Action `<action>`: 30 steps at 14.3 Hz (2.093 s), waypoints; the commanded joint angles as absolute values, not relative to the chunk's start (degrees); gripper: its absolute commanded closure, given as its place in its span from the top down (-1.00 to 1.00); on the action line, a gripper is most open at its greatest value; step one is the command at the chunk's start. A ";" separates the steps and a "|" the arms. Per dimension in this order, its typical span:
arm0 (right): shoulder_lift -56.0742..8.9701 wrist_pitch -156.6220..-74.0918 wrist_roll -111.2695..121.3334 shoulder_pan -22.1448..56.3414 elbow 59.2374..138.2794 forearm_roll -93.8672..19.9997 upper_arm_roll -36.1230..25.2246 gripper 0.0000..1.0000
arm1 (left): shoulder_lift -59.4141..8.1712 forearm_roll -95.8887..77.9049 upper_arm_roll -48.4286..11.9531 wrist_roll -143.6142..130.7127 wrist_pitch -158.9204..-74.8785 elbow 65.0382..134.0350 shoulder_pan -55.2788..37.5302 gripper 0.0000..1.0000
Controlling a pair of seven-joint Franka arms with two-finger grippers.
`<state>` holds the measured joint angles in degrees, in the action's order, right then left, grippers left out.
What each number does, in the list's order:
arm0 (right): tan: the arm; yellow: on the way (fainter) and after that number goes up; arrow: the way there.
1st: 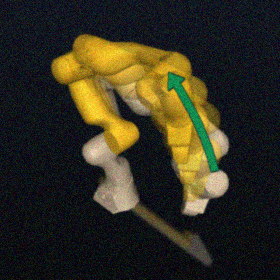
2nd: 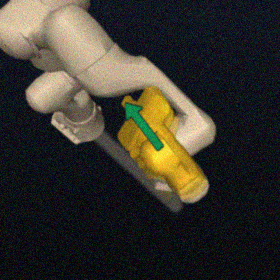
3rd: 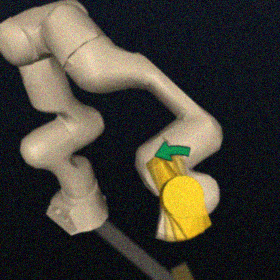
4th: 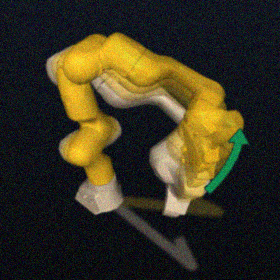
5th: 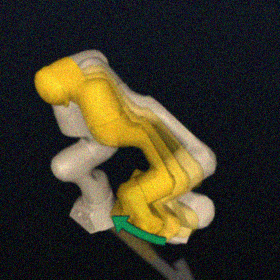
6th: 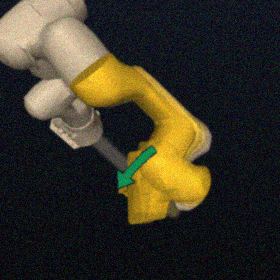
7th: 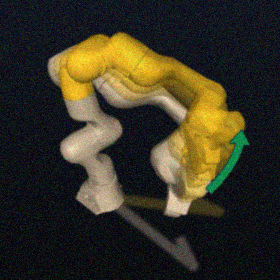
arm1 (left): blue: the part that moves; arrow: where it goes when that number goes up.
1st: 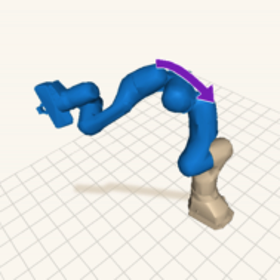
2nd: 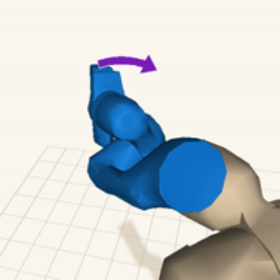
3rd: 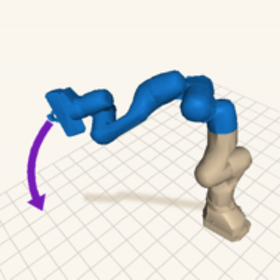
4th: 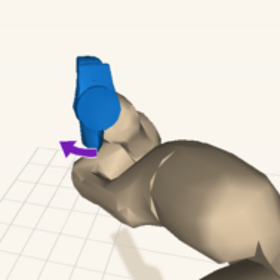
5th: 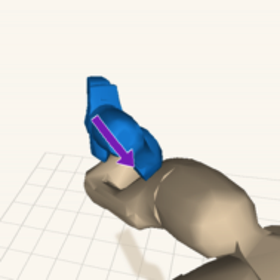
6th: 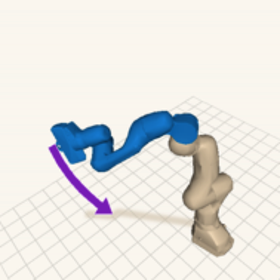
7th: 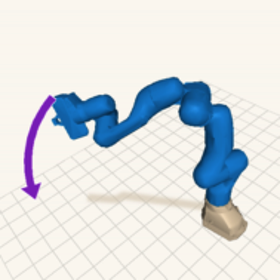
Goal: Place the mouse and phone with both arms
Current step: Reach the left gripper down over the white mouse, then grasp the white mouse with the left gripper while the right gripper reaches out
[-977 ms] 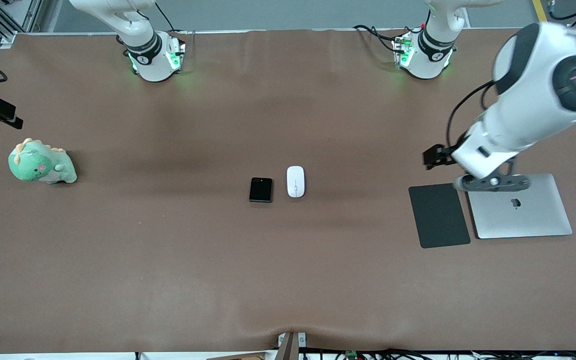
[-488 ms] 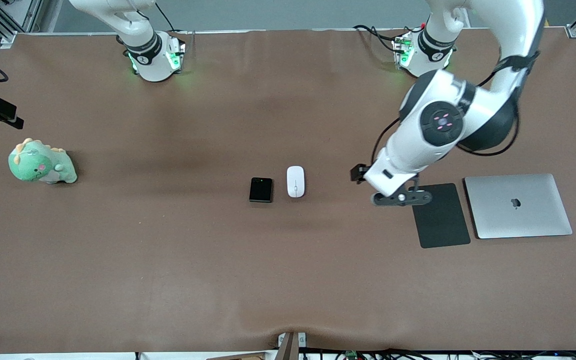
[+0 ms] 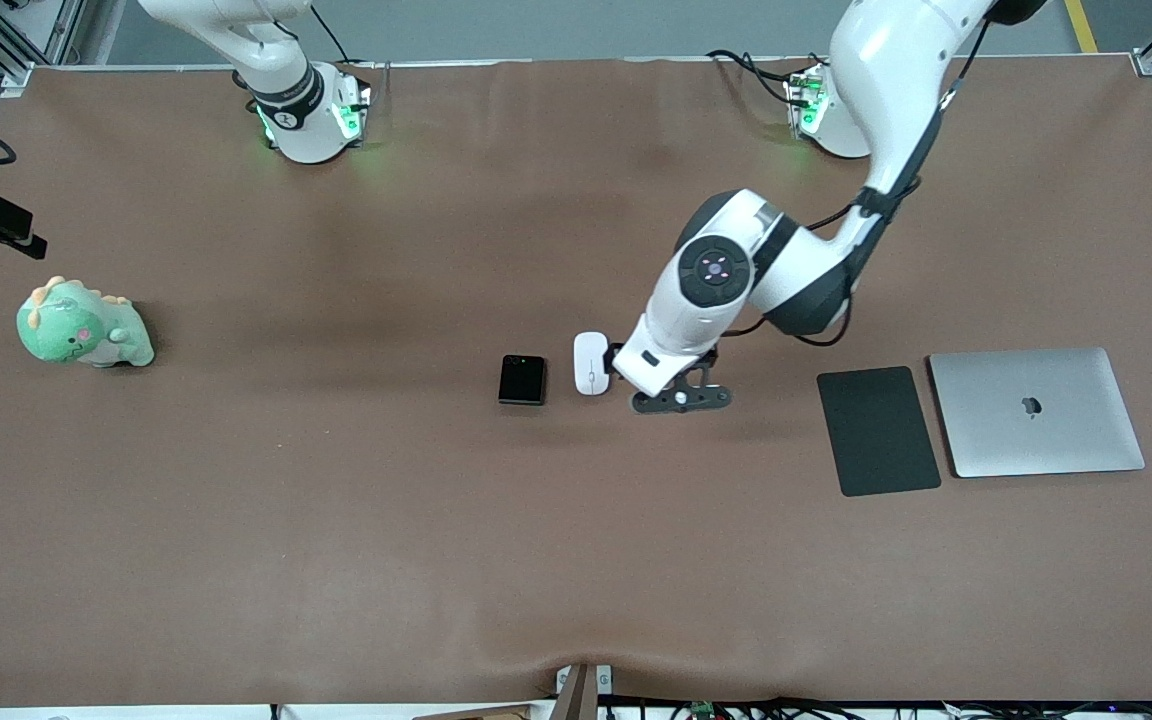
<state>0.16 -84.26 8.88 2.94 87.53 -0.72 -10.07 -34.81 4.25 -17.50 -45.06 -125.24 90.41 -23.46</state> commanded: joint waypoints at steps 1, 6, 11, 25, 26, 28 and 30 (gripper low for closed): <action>-1.05 -84.02 8.96 2.46 85.70 0.44 -9.40 1.00 | -39.19 7.98 -16.96 -50.43 -128.66 88.68 -26.71 1.00; -2.20 -84.11 9.05 2.29 85.43 0.44 -9.40 1.00 | -43.76 12.22 -16.96 -56.51 -133.23 88.51 -29.18 1.00; -3.16 -83.67 9.05 1.93 85.43 0.44 -9.49 1.00 | -46.75 12.30 -15.91 -58.18 -133.77 85.44 -31.98 0.83; -12.39 -85.86 8.97 2.28 85.34 0.44 -9.49 1.00 | -49.57 12.30 -13.10 -58.36 -133.77 83.93 -35.51 -0.05; -12.91 -86.57 8.96 2.63 85.34 0.18 -9.41 1.00 | -49.57 12.30 -13.10 -58.27 -133.77 83.94 -35.51 -0.20; -14.06 -88.41 8.97 3.86 84.65 0.26 -9.40 1.00 | -49.05 12.39 -13.10 -58.10 -133.33 83.85 -35.25 -0.34; -14.68 -88.59 8.53 4.22 83.85 -0.26 -9.40 1.00 | -48.17 12.48 -13.10 -57.92 -133.16 83.93 -34.81 -0.40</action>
<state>-13.60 -89.16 8.92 3.70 86.26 -0.29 -9.50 -48.34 10.45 -13.41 -56.42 -133.51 85.30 -34.67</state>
